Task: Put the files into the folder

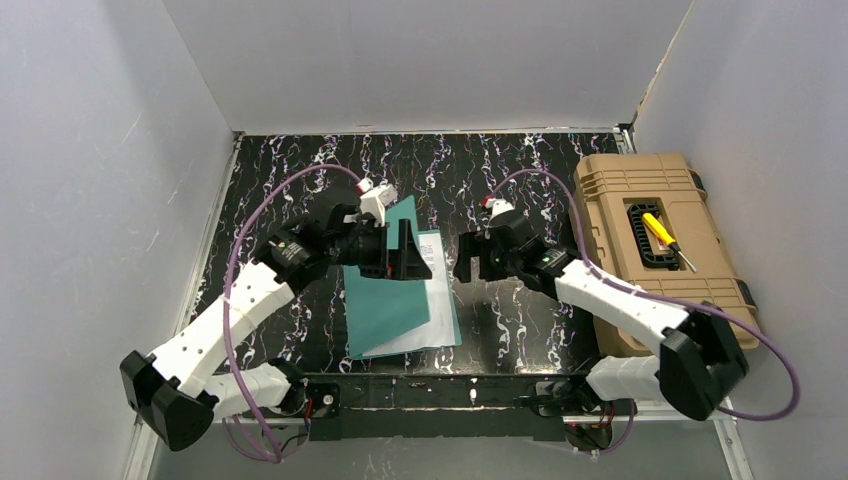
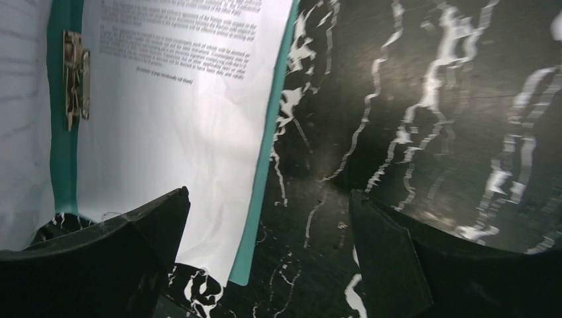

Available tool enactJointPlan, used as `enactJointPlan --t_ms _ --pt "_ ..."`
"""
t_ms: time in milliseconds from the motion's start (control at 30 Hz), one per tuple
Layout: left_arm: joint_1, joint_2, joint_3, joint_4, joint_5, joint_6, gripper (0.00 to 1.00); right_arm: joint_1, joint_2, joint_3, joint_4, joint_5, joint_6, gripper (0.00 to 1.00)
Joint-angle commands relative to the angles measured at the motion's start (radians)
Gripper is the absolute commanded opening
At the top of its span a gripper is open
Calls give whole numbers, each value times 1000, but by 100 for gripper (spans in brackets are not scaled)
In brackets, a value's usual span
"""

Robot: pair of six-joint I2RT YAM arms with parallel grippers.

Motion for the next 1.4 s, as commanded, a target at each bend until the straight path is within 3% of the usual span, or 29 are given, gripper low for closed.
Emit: enactJointPlan --t_ms 0,400,667,867,967,1100,1267,1367 --pt "-68 50 12 108 -42 -26 91 -7 -115 52 -91 202 -35 99" --pt "-131 28 69 -38 -387 -3 92 -19 -226 32 -104 242 -45 99" --pt "-127 -14 23 -239 -746 -99 90 -22 -187 20 -25 61 -67 99" --pt "0 -63 -104 -215 -702 -143 84 -22 -118 0 47 -68 -52 98" --pt "122 -96 -197 -159 -595 -156 72 -20 -70 -11 81 -114 -34 97" --pt "213 -118 -274 -139 -573 -177 58 -15 -16 -14 107 -147 -17 96" --pt "325 -110 -356 -118 -541 -201 27 -4 44 -21 149 -167 15 95" --pt "374 -84 -388 -97 -514 -210 13 -1 87 -31 199 -205 45 95"
